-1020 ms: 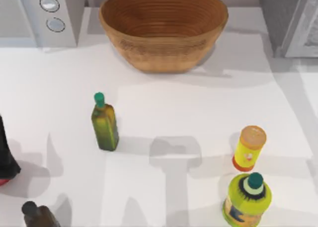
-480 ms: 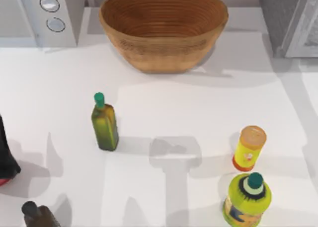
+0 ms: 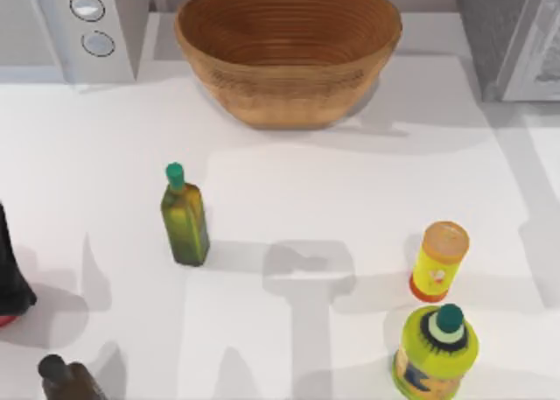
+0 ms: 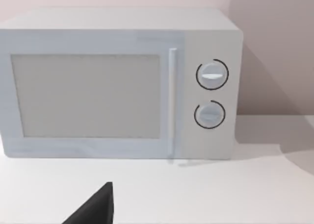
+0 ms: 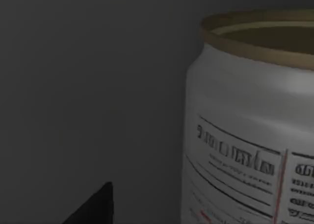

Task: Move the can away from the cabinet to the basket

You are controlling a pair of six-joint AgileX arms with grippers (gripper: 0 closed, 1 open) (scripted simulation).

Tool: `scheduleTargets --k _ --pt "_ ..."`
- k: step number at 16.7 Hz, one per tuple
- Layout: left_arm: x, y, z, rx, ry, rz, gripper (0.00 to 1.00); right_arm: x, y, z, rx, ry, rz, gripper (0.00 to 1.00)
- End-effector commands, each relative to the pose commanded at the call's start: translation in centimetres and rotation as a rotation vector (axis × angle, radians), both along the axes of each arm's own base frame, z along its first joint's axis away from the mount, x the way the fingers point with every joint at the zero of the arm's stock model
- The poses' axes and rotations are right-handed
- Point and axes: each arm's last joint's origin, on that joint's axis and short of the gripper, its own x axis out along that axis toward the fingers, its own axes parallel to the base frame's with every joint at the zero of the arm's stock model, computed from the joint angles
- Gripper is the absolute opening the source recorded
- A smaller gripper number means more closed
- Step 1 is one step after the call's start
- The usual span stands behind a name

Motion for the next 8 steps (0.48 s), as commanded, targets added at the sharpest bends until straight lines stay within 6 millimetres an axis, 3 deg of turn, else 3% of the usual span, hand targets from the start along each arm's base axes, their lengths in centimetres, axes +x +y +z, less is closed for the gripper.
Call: scheduleTargets --k 7,8 --pt "0.00 0.00 0.00 0.000 0.000 0.000 1.00 1.16 -0.10 -0.18 0.000 0.000 0.000 1.00" --pt "0.00 0.00 0.00 0.000 0.000 0.000 1.00 1.16 -0.10 -0.18 0.000 0.000 0.000 0.92"
